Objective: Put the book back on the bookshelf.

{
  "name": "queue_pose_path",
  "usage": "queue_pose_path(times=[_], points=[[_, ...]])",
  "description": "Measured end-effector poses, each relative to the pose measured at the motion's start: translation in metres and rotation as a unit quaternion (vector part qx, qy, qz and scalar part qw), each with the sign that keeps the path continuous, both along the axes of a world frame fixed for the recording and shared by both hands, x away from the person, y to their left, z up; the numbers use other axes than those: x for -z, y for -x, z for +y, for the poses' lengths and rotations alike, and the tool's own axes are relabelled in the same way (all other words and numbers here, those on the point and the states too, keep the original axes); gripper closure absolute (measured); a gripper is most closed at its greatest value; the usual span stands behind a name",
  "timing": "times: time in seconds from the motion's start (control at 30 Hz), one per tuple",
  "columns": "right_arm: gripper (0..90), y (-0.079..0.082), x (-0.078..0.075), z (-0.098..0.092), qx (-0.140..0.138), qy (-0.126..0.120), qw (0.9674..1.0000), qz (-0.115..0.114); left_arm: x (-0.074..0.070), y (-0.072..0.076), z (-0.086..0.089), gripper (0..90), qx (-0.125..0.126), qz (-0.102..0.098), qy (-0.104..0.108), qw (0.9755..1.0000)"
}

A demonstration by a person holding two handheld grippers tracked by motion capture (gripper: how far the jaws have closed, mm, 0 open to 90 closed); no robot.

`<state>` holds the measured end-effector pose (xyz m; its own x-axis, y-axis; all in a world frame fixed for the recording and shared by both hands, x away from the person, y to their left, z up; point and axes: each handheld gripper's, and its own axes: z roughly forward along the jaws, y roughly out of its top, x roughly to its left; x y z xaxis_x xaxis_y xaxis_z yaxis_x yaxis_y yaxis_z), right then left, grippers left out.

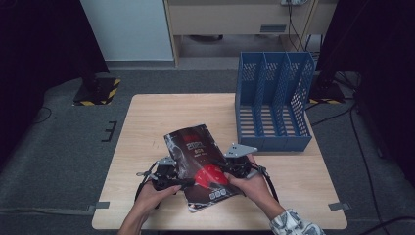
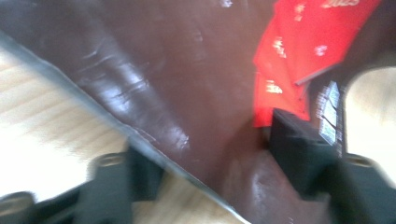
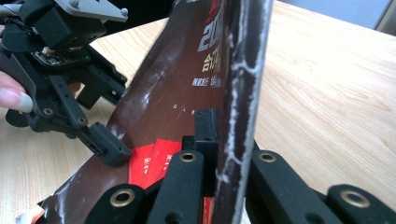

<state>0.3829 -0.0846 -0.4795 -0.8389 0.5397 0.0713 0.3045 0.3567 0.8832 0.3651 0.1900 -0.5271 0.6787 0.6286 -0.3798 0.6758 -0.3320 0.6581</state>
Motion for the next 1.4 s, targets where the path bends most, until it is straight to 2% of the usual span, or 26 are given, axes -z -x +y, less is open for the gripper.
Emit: queue_pose_path(times=[0.17, 0.27, 0.47, 0.7, 0.8, 0.93, 1.13, 1.27, 1.4], points=[[86.6, -0.001, 0.001, -0.001, -0.002, -0.004, 1.0, 0.001, -0.005, -0.001, 0.003, 64.4, -0.001, 0.012, 0.009, 0.9999], [86.1, -0.003, 0.0, -0.003, -0.002, -0.011, 0.9999, 0.003, -0.009, -0.001, 0.003, 68.0, -0.001, 0.007, 0.007, 0.9999], [84.4, -0.006, -0.001, -0.005, -0.005, -0.004, 1.0, -0.004, -0.014, -0.001, 0.001, 68.6, 0.0, -0.004, -0.007, 1.0], [82.0, -0.007, -0.004, -0.007, -0.009, -0.002, 0.9999, -0.01, -0.018, -0.001, 0.002, 70.5, 0.003, -0.012, -0.007, 0.9999], [77.4, -0.008, -0.005, -0.007, -0.006, 0.001, 1.0, -0.007, -0.02, -0.001, 0.002, 71.4, 0.004, -0.014, -0.007, 0.9999], [77.9, -0.009, -0.006, -0.007, -0.008, 0.004, 0.9999, -0.009, -0.021, -0.001, 0.002, 71.7, 0.005, -0.017, -0.01, 0.9998], [70.8, -0.009, -0.007, -0.004, -0.01, 0.021, 0.9997, -0.007, -0.021, -0.001, 0.002, 71.7, 0.005, -0.018, -0.012, 0.9998], [70.6, -0.009, -0.008, -0.003, -0.011, 0.028, 0.9995, -0.008, -0.021, -0.001, 0.001, 71.7, 0.004, -0.017, -0.012, 0.9998], [75.2, -0.009, -0.01, -0.004, -0.013, 0.034, 0.9993, -0.013, -0.022, -0.001, 0.001, 72.0, 0.006, -0.019, -0.013, 0.9997]])
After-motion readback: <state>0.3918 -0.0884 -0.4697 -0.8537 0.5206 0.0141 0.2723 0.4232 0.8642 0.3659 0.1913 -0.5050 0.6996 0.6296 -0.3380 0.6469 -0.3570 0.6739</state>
